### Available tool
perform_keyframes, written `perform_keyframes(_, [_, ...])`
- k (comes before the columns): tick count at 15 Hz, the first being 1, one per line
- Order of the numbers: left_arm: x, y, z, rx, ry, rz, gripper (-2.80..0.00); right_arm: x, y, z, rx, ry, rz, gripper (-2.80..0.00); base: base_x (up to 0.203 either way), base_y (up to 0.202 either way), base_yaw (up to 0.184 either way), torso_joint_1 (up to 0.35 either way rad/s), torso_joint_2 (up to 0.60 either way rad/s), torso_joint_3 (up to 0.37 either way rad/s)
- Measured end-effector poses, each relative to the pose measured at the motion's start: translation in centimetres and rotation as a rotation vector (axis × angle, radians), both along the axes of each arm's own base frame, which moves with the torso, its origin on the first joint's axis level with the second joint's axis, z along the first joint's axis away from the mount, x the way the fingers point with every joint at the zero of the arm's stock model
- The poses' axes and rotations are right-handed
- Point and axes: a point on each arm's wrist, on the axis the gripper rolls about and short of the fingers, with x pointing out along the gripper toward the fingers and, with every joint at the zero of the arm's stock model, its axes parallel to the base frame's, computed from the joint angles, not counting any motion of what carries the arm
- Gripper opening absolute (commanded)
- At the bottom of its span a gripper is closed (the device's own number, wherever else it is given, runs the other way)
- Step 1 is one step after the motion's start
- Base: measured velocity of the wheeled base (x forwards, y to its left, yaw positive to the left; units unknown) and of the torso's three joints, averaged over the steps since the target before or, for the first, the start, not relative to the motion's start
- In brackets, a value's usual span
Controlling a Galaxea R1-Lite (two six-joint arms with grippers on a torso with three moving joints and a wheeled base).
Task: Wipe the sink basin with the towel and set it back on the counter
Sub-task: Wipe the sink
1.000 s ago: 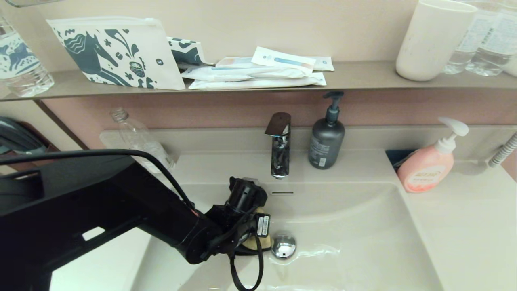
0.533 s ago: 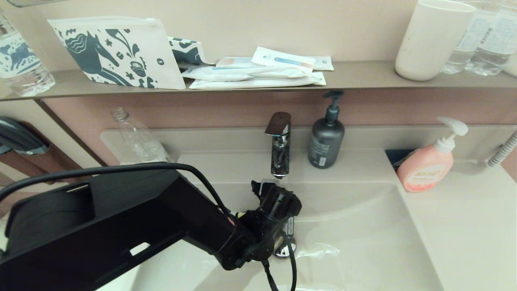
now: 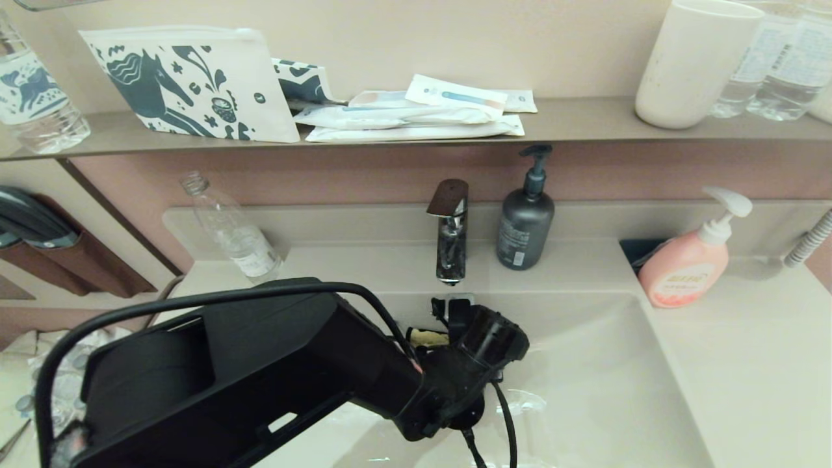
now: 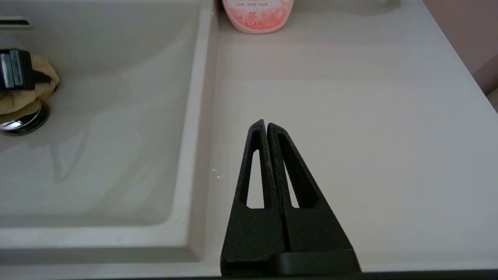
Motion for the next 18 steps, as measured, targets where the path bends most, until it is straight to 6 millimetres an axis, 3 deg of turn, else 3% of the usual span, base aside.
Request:
perform_keyframes(3, [-2.0, -0.2, -0.2, -0.012, 0.090, 0.044, -2.80, 0.0, 0.0, 0.0, 0.000, 0.000, 0.000, -2.80, 0.000, 0.000, 0.000, 0.000, 0.00, 0.000])
perform_keyframes(10, [-6.7, 1.6, 2.5, 0.023, 0.247, 0.130, -2.80, 0.0, 0.0, 0.0, 0.000, 0.000, 0.000, -2.80, 0.000, 0.000, 0.000, 0.000, 0.00, 0.000])
perform_keyframes(15, [-9.9, 4.9, 2.1, 0.095, 0.369, 0.128, -2.80, 0.0, 0.0, 0.0, 0.000, 0.000, 0.000, -2.80, 0.000, 0.000, 0.000, 0.000, 0.00, 0.000])
perform_keyframes(18, [-11.9, 8.6, 1.3, 0.208, 0.448, 0.104, -2.80, 0.0, 0.0, 0.0, 0.000, 0.000, 0.000, -2.80, 0.000, 0.000, 0.000, 0.000, 0.00, 0.000])
